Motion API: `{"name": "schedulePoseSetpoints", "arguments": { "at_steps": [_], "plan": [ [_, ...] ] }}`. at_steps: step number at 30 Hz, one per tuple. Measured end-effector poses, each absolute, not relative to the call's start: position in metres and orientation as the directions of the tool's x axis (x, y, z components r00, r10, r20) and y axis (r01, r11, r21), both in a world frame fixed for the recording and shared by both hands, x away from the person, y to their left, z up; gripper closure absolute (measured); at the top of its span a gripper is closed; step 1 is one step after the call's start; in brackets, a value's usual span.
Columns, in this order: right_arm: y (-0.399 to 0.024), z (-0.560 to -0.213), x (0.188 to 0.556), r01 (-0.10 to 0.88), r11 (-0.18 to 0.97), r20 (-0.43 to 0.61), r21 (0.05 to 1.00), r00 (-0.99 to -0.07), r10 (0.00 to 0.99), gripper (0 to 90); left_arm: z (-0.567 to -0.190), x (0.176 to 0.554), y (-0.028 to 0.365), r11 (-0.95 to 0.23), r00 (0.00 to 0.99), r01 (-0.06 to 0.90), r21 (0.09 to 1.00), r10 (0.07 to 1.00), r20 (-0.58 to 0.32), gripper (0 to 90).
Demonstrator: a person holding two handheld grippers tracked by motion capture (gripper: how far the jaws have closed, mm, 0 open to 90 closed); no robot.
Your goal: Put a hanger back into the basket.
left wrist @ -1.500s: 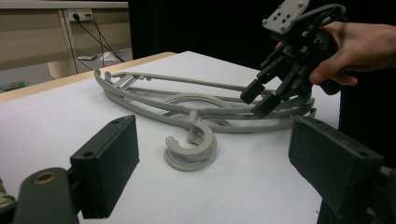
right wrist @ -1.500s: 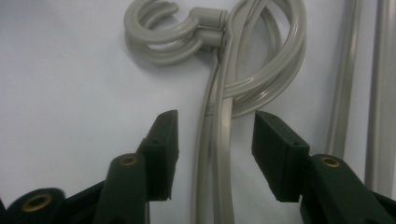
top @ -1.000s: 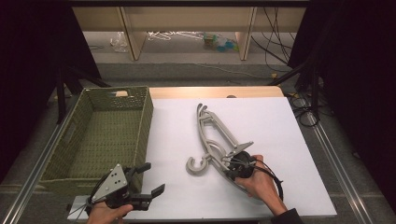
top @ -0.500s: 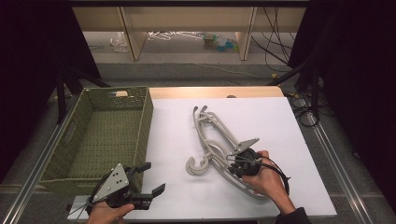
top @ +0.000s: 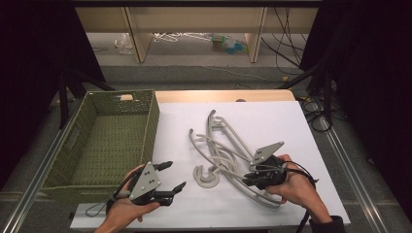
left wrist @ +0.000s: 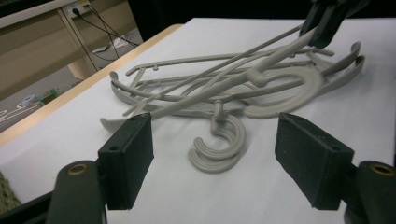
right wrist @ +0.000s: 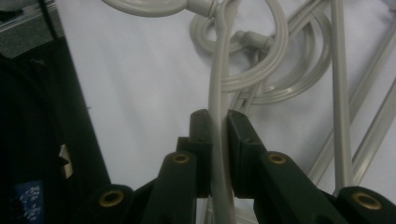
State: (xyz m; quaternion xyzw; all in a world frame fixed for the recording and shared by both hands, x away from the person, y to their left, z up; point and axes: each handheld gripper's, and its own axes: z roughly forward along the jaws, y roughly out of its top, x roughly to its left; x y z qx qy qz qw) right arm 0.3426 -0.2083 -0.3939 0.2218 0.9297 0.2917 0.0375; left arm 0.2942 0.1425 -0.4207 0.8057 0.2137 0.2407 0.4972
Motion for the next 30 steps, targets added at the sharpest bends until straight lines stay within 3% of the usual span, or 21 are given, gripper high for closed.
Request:
{"name": "schedulePoseSetpoints", "arguments": {
  "at_steps": [10,20,25,30],
  "plan": [
    [-0.201,-0.386,0.331,0.281,0.774,0.068,0.568,-0.953,0.297,81.8,-0.433,0.322,0.117,-0.555,0.815,0.115,0.824,0.527,0.241,34.7],
    [-0.199,-0.384,0.328,0.257,0.785,0.075,0.564,-0.963,0.26,81.7,-0.44,0.332,0.101,-0.69,0.88,0.014,0.723,0.352,0.319,41.3],
    [-0.198,-0.384,0.327,0.241,0.788,0.08,0.567,-0.968,0.238,81.7,-0.441,0.334,0.086,-0.725,0.89,-0.072,0.685,0.263,0.372,49.3],
    [-0.199,-0.384,0.327,0.241,0.786,0.081,0.569,-0.968,0.239,81.7,-0.44,0.334,0.079,-0.735,0.9,-0.146,0.662,0.179,0.397,65.0]
  ]
}}
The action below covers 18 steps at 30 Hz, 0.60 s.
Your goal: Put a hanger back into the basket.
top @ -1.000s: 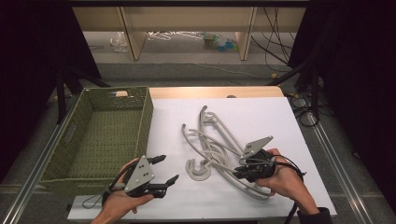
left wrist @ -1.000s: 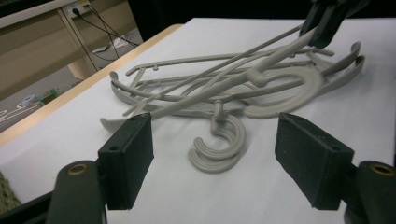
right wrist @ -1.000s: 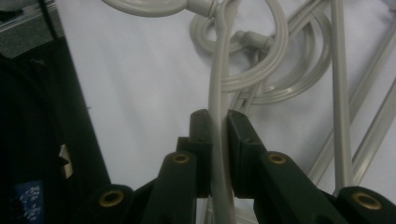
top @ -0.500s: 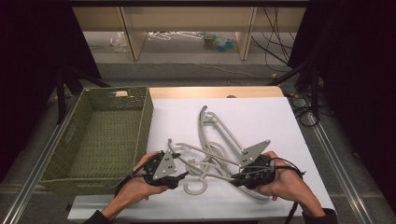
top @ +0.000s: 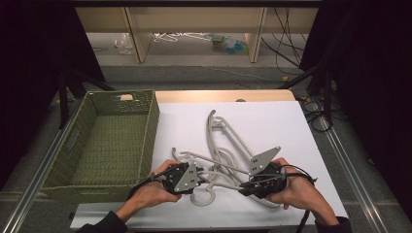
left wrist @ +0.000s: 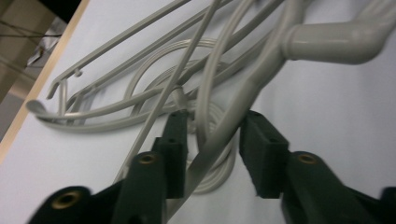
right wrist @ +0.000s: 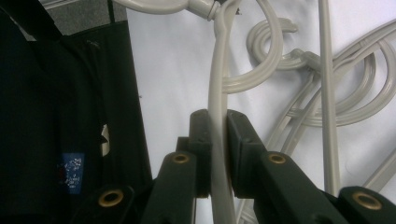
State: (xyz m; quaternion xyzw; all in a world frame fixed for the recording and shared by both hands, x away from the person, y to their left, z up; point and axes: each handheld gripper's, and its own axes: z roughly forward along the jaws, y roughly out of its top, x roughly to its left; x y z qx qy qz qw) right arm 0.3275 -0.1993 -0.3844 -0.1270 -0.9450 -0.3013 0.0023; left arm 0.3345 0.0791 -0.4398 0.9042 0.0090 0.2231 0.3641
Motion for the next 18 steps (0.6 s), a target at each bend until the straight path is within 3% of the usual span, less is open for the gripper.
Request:
{"name": "schedulePoseSetpoints", "arguments": {
  "at_steps": [11,12,14,15,17,18],
  "plan": [
    [-0.213,-0.379,0.335,0.219,0.757,0.054,0.615,-0.97,0.237,79.0,-0.425,0.332,0.07,-0.767,0.849,-0.294,0.571,0.065,0.524,74.4],
    [-0.215,-0.377,0.335,0.22,0.753,0.038,0.62,-0.967,0.252,76.2,-0.423,0.332,0.069,-0.765,0.846,-0.299,0.57,0.063,0.529,75.2],
    [-0.217,-0.374,0.338,0.24,0.73,-0.01,0.64,-0.947,0.321,60.0,-0.419,0.333,0.066,-0.761,0.847,-0.296,0.577,0.069,0.526,77.7],
    [-0.217,-0.374,0.338,0.24,0.73,-0.01,0.64,-0.947,0.321,60.0,-0.419,0.333,0.066,-0.761,0.847,-0.296,0.577,0.069,0.526,78.5],
    [-0.223,-0.367,0.342,0.262,0.67,-0.057,0.695,-0.909,0.413,47.3,-0.413,0.338,0.066,-0.743,0.869,-0.272,0.612,0.084,0.487,79.4],
    [-0.225,-0.364,0.343,0.261,0.661,-0.07,0.703,-0.9,0.429,45.8,-0.413,0.338,0.066,-0.743,0.869,-0.272,0.612,0.084,0.487,79.4]
  ]
}}
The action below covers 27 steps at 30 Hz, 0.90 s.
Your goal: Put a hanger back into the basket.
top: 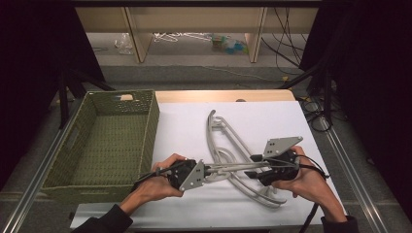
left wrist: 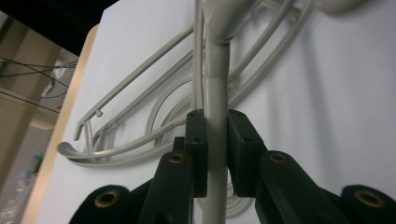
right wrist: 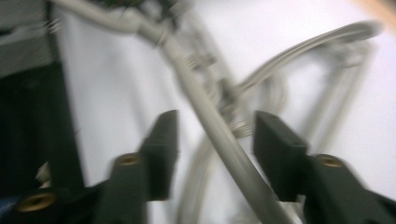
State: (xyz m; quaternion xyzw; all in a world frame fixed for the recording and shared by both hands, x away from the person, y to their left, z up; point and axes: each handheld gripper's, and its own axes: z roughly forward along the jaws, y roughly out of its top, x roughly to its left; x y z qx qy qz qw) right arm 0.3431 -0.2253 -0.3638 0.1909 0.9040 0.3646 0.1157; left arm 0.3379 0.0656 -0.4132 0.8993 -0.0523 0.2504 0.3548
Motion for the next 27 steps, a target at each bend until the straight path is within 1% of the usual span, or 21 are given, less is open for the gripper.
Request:
{"name": "schedulePoseSetpoints", "arguments": {
  "at_steps": [1,3,4,6,7,8,9,10,12,13,14,15,16,18,19,20,21,23,24,25,27],
  "plan": [
    [-0.227,-0.361,0.343,0.26,0.652,-0.086,0.712,-0.889,0.449,45.0,-0.412,0.344,0.067,-0.735,0.882,-0.237,0.635,0.111,0.459,79.3],
    [-0.23,-0.355,0.343,0.248,0.628,-0.114,0.737,-0.871,0.479,40.2,-0.412,0.346,0.068,-0.734,0.886,-0.22,0.642,0.124,0.446,79.3],
    [-0.231,-0.352,0.343,0.246,0.609,-0.128,0.754,-0.854,0.504,39.2,-0.411,0.35,0.069,-0.728,0.896,-0.173,0.664,0.162,0.412,79.3],
    [-0.233,-0.347,0.342,0.251,0.571,-0.14,0.782,-0.821,0.553,38.9,-0.408,0.353,0.071,-0.705,0.907,-0.115,0.699,0.213,0.364,79.3],
    [-0.233,-0.347,0.342,0.251,0.571,-0.14,0.782,-0.821,0.553,38.9,-0.408,0.353,0.071,-0.705,0.907,-0.115,0.699,0.213,0.364,79.3],
    [-0.235,-0.342,0.341,0.249,0.544,-0.142,0.801,-0.805,0.577,38.3,-0.403,0.357,0.075,-0.681,0.917,-0.03,0.732,0.273,0.291,79.3],
    [-0.234,-0.341,0.34,0.252,0.535,-0.137,0.807,-0.801,0.583,38.1,-0.403,0.357,0.075,-0.681,0.917,-0.03,0.732,0.273,0.291,79.2],
    [-0.234,-0.341,0.338,0.256,0.527,-0.133,0.81,-0.796,0.591,37.6,-0.399,0.362,0.08,-0.633,0.918,0.077,0.771,0.346,0.193,79.2],
    [-0.232,-0.341,0.335,0.268,0.531,-0.114,0.804,-0.806,0.581,37.3,-0.396,0.365,0.085,-0.561,0.909,0.161,0.812,0.404,0.099,79.2],
    [-0.23,-0.342,0.334,0.262,0.534,-0.119,0.804,-0.809,0.575,37.1,-0.394,0.366,0.087,-0.54,0.91,0.181,0.822,0.409,0.069,79.2],
    [-0.23,-0.342,0.334,0.262,0.534,-0.119,0.804,-0.809,0.575,37.1,-0.394,0.366,0.087,-0.54,0.91,0.181,0.822,0.409,0.069,79.3],
    [-0.226,-0.345,0.331,0.266,0.549,-0.125,0.792,-0.81,0.572,36.8,-0.391,0.368,0.091,-0.5,0.904,0.233,0.834,0.427,0.003,79.3],
    [-0.224,-0.346,0.329,0.277,0.55,-0.114,0.788,-0.812,0.573,36.9,-0.389,0.369,0.093,-0.482,0.901,0.254,0.838,0.433,-0.024,79.3],
    [-0.219,-0.349,0.327,0.271,0.56,-0.116,0.783,-0.82,0.56,36.9,-0.386,0.37,0.098,-0.453,0.893,0.277,0.848,0.446,-0.053,79.3],
    [-0.219,-0.349,0.327,0.271,0.56,-0.116,0.783,-0.82,0.56,36.9,-0.386,0.37,0.098,-0.453,0.893,0.277,0.848,0.446,-0.053,79.3],
    [-0.215,-0.352,0.325,0.261,0.563,-0.118,0.784,-0.828,0.548,36.9,-0.382,0.371,0.104,-0.413,0.885,0.307,0.857,0.455,-0.097,79.3],
    [-0.215,-0.352,0.325,0.261,0.563,-0.118,0.784,-0.828,0.548,36.9,-0.382,0.371,0.104,-0.413,0.885,0.307,0.857,0.455,-0.097,79.3],
    [-0.21,-0.355,0.319,0.248,0.567,-0.126,0.785,-0.833,0.539,36.8,-0.376,0.37,0.113,-0.333,0.855,0.368,0.868,0.488,-0.175,79.4],
    [-0.21,-0.355,0.319,0.248,0.567,-0.126,0.785,-0.833,0.539,36.8,-0.376,0.37,0.113,-0.333,0.855,0.368,0.868,0.488,-0.175,79.3],
    [-0.209,-0.359,0.314,0.244,0.567,-0.121,0.787,-0.84,0.528,36.8,-0.37,0.368,0.121,-0.311,0.842,0.388,0.868,0.503,-0.196,79.4],
    [-0.21,-0.365,0.31,0.244,0.566,-0.113,0.788,-0.845,0.522,36.4,-0.364,0.367,0.13,-0.257,0.828,0.412,0.874,0.506,-0.241,79.4]
  ]
}}
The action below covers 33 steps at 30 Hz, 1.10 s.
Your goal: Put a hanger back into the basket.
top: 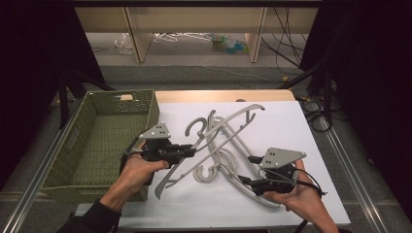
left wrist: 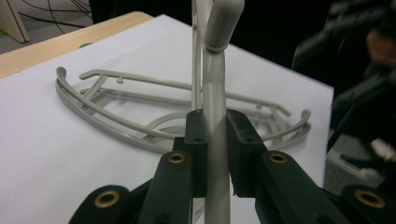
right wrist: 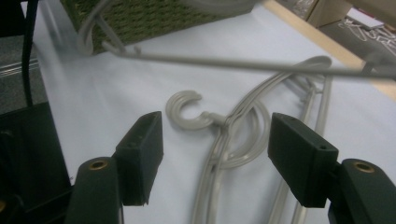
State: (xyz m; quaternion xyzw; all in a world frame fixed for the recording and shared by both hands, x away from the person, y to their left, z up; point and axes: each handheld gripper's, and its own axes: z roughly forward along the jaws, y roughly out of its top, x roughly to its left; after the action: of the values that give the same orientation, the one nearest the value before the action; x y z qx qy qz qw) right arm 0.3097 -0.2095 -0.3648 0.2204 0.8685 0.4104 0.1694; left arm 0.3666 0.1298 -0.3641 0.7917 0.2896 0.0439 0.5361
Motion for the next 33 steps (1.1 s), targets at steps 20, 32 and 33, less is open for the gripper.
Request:
{"name": "schedulePoseSetpoints", "arguments": {
  "at_steps": [20,32,33],
  "plan": [
    [-0.213,-0.407,0.311,0.334,0.527,-0.019,0.782,-0.831,0.555,24.8,-0.296,0.364,0.187,-0.115,0.771,0.442,0.889,0.555,-0.312,79.5],
    [-0.217,-0.411,0.315,0.348,0.532,-0.011,0.772,-0.83,0.558,25.4,-0.273,0.366,0.261,-0.106,0.679,0.446,0.889,0.687,-0.259,79.4],
    [-0.217,-0.411,0.314,0.355,0.53,-0.007,0.77,-0.826,0.564,25.4,-0.274,0.366,0.267,-0.095,0.673,0.45,0.888,0.69,-0.267,79.4]
  ]
}}
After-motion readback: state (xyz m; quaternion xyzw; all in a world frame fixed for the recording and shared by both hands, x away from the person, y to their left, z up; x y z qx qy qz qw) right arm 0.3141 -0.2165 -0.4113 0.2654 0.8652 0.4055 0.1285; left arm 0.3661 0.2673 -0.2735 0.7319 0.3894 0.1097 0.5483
